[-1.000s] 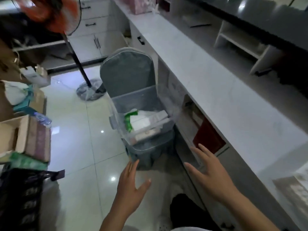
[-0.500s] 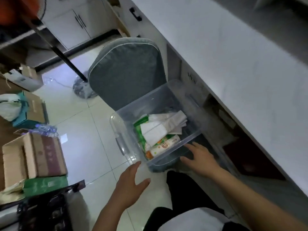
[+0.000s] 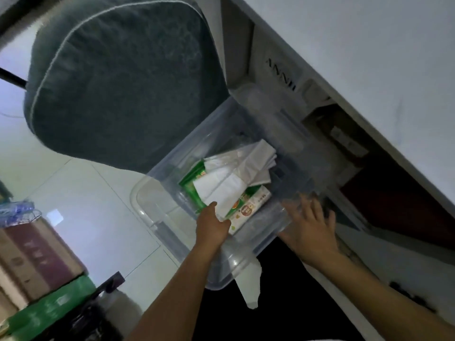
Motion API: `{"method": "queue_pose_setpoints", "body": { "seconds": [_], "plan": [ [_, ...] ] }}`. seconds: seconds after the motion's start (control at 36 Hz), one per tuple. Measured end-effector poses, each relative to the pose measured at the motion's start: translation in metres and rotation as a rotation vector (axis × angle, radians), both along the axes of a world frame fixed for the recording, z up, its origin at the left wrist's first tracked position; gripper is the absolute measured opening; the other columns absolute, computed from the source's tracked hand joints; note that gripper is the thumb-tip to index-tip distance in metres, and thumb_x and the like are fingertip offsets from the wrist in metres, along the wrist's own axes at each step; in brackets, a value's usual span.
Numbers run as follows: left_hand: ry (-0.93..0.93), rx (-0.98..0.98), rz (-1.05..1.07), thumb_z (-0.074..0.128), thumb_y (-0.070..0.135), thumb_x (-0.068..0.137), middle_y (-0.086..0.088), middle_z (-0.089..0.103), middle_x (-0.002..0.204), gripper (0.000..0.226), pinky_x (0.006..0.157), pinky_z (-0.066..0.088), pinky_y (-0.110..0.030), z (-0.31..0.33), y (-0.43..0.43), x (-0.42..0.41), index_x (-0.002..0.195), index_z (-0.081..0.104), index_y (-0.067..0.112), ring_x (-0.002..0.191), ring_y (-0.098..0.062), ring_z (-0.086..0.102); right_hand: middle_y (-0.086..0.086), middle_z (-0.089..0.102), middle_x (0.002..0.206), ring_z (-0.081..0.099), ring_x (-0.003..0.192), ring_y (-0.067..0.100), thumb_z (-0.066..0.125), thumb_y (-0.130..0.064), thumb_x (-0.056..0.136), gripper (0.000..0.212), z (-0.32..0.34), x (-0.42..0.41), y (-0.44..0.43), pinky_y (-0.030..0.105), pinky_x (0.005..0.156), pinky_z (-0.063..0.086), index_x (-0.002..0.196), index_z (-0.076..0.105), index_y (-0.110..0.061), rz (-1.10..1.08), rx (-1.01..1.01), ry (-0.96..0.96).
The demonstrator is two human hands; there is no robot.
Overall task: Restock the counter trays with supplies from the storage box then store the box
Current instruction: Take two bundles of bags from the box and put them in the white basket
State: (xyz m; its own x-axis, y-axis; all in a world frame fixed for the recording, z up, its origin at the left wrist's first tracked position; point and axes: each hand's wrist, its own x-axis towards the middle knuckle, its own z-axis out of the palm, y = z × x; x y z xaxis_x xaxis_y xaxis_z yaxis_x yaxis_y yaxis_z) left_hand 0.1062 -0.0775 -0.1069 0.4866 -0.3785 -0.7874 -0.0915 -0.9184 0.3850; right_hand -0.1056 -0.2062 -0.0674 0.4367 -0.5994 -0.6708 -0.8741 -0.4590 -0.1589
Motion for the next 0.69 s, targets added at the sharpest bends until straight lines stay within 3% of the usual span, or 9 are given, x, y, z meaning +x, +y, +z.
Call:
{"method": "queue_pose_setpoints", "body": {
  "seconds": [0.11, 0.19, 0.31, 0.42, 0.56, 0.69],
  "plan": [
    [-0.118, 0.08, -0.274, 0.066, 0.036, 0.085, -0.015, 0.035, 0.155, 0.08, 0.113, 0.034, -0.045, -0.048, -0.026, 0.017, 0.152, 0.029, 0.016, 0.139, -0.034, 0.036, -0.008, -0.003, 0.166, -0.01, 0.151, 0.023, 0.038, -0.08, 0.079, 0.082, -0.008, -0.006, 0.004, 0.066, 0.113, 0.011, 0.151, 0.016, -0.049, -0.036, -0.023, -0.017],
    [-0.198, 0.131, -0.47, 0.065, 0.042, 0.088, -0.015, 0.029, 0.158, 0.083, 0.114, 0.029, -0.043, -0.081, -0.04, 0.025, 0.154, 0.023, 0.015, 0.14, -0.034, 0.032, -0.007, 0.006, 0.166, -0.002, 0.152, 0.022, 0.033, -0.081, 0.077, 0.079, -0.011, -0.008, 0.007, 0.068, 0.11, 0.017, 0.148, 0.032, -0.046, -0.048, -0.057, -0.02],
    [-0.302, 0.113, -0.59, 0.069, 0.041, 0.085, -0.015, 0.034, 0.152, 0.088, 0.104, 0.038, -0.043, -0.113, -0.059, 0.028, 0.154, 0.02, 0.015, 0.133, -0.034, 0.039, -0.006, 0.009, 0.166, 0.003, 0.152, 0.024, 0.035, -0.079, 0.077, 0.077, -0.013, -0.006, 0.009, 0.068, 0.11, 0.019, 0.144, 0.042, -0.043, -0.048, -0.085, -0.021],
    [-0.388, 0.136, -0.641, 0.068, 0.025, 0.087, -0.013, 0.047, 0.136, 0.075, 0.086, 0.045, -0.038, -0.126, -0.073, 0.028, 0.15, 0.029, 0.016, 0.12, -0.03, 0.048, -0.009, 0.006, 0.166, -0.001, 0.152, 0.022, 0.036, -0.079, 0.075, 0.077, -0.012, -0.003, 0.011, 0.069, 0.111, 0.017, 0.142, 0.045, -0.043, -0.092, -0.096, -0.01],
    [-0.215, 0.183, -0.5, 0.063, 0.007, 0.088, -0.014, 0.048, 0.131, 0.05, 0.084, 0.048, -0.041, -0.122, -0.085, 0.037, 0.134, 0.045, 0.014, 0.115, -0.033, 0.055, -0.015, -0.006, 0.163, -0.018, 0.15, 0.014, 0.059, -0.069, 0.079, 0.073, -0.005, 0.004, 0.008, 0.063, 0.117, 0.005, 0.145, 0.041, -0.043, -0.17, -0.017, 0.009],
    [-0.098, 0.178, -0.556, 0.053, 0.006, 0.09, -0.007, 0.061, 0.125, 0.043, 0.076, 0.041, -0.031, -0.104, -0.092, 0.053, 0.131, 0.05, 0.02, 0.111, -0.03, 0.06, -0.006, 0.006, 0.165, -0.009, 0.152, 0.02, 0.07, -0.056, 0.078, 0.075, 0.005, 0.02, 0.007, 0.06, 0.117, 0.003, 0.145, 0.041, -0.039, -0.201, -0.025, 0.033]
  ]
}}
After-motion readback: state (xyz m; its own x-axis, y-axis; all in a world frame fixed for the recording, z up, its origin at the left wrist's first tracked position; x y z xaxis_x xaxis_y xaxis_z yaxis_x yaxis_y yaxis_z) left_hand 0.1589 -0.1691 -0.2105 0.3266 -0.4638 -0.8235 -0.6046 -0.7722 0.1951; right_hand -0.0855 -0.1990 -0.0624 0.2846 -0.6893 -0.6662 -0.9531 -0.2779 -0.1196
